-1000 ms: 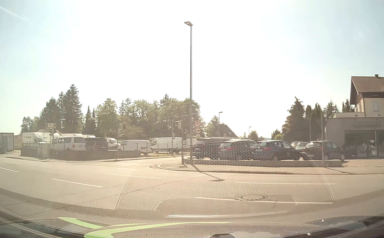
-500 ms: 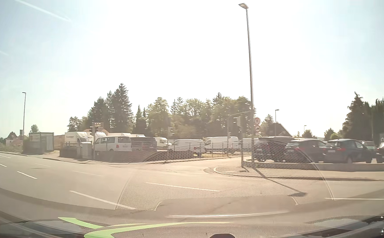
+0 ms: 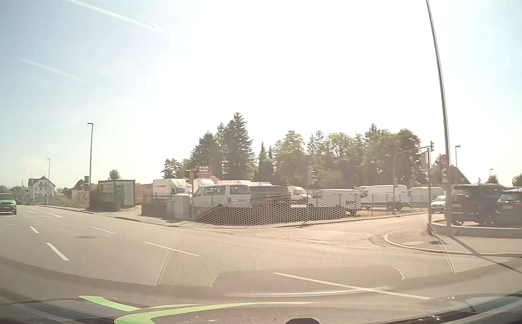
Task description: Follow the waypoints while adhering to traffic rules and regulations
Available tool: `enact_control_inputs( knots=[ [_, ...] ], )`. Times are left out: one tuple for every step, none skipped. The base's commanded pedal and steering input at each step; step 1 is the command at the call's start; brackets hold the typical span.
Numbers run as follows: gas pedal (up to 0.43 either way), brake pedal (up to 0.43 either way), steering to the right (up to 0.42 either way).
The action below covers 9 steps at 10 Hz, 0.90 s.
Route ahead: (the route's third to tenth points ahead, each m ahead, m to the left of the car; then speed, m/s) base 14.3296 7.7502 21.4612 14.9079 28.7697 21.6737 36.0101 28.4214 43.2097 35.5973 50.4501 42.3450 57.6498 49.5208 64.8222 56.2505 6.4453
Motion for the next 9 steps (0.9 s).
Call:
enact_control_inputs(
  knots=[
    [0.268,0.0,-0.274],
    [0.268,0.0,-0.266],
    [0.268,0.0,-0.26],
    [0.268,0.0,-0.251],
    [0.268,0.0,-0.242],
    [0.268,0.0,-0.234],
    [0.268,0.0,-0.222],
    [0.268,0.0,-0.212],
    [0.268,0.0,-0.198]
  ],
)
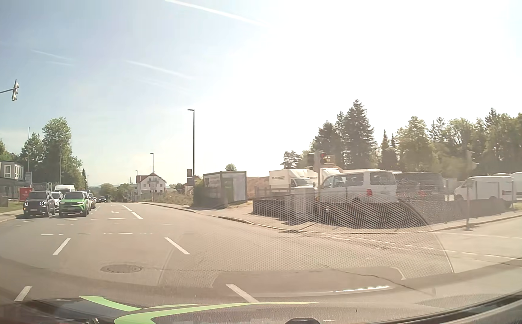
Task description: Follow the waypoints while adhering to traffic rules and regulations
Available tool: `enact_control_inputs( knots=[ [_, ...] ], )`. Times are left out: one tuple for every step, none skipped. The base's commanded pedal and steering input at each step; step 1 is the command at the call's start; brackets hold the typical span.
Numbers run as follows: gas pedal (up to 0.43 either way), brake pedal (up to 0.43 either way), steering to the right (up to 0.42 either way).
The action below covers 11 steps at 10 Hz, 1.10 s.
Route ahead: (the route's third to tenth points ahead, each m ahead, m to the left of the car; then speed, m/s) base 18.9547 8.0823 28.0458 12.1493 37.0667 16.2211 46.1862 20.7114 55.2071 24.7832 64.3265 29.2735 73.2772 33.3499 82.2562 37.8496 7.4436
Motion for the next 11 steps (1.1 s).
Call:
enact_control_inputs(
  knots=[
    [0.268,0.0,-0.187],
    [0.268,0.0,-0.175],
    [0.268,0.0,-0.166],
    [0.268,0.0,-0.154],
    [0.268,0.0,-0.14],
    [0.268,0.0,-0.13],
    [0.268,0.0,-0.125],
    [0.268,0.0,-0.117],
    [0.268,0.0,-0.108],
    [0.268,0.0,-0.102],
    [0.268,0.0,-0.099]
  ],
)
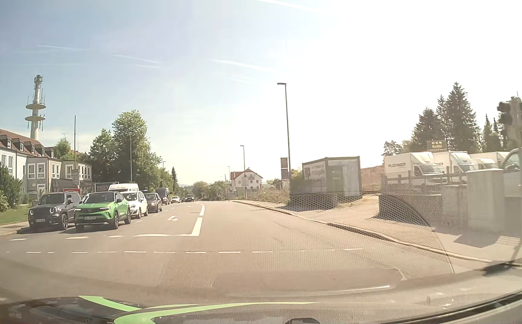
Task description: Follow the waypoints while adhering to traffic rules and regulations
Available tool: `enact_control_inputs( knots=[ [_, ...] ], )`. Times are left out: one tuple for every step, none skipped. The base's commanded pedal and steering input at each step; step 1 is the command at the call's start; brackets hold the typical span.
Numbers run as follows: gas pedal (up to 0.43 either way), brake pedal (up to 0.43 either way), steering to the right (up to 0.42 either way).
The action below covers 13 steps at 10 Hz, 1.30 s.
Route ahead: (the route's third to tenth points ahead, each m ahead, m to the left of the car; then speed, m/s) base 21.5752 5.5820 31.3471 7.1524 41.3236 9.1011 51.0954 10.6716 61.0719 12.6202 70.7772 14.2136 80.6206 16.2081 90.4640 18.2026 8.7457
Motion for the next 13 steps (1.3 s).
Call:
enact_control_inputs(
  knots=[
    [0.268,0.0,-0.097],
    [0.268,0.0,-0.095],
    [0.268,0.0,-0.09],
    [0.268,0.0,-0.085],
    [0.268,0.0,-0.074],
    [0.268,0.0,-0.058],
    [0.268,0.0,-0.051],
    [0.268,0.0,-0.046],
    [0.268,0.0,-0.039],
    [0.268,0.0,-0.032],
    [0.268,0.0,-0.029],
    [0.268,0.0,-0.025],
    [0.268,0.0,-0.023]
  ],
)
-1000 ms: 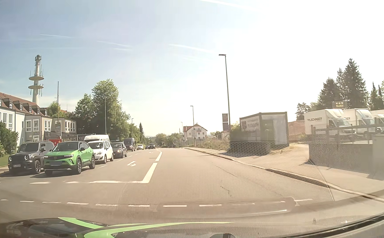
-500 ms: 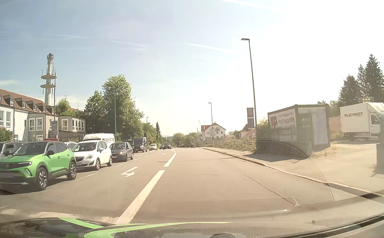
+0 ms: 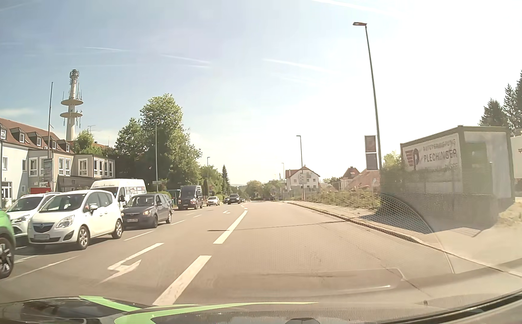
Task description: Follow the waypoints while adhering to traffic rules and regulations
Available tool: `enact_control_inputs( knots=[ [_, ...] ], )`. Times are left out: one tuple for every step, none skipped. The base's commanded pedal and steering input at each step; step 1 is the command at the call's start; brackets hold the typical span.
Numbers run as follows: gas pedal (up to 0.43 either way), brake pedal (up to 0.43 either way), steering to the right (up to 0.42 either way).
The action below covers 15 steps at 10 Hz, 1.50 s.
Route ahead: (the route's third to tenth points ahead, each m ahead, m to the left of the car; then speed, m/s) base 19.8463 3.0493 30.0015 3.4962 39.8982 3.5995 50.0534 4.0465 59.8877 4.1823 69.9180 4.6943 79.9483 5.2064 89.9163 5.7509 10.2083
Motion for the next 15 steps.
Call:
enact_control_inputs(
  knots=[
    [0.268,0.0,-0.02],
    [0.268,0.0,-0.016],
    [0.268,0.0,-0.014],
    [0.268,0.0,-0.014],
    [0.268,0.0,-0.014],
    [0.268,0.0,-0.014],
    [0.268,0.0,-0.014],
    [0.268,0.0,-0.014],
    [0.268,0.0,-0.014],
    [0.26,0.0,-0.014],
    [0.209,0.0,-0.014],
    [0.15,0.0,-0.014],
    [0.138,0.0,-0.014],
    [0.118,0.0,-0.014],
    [0.118,0.0,-0.014]
  ],
)
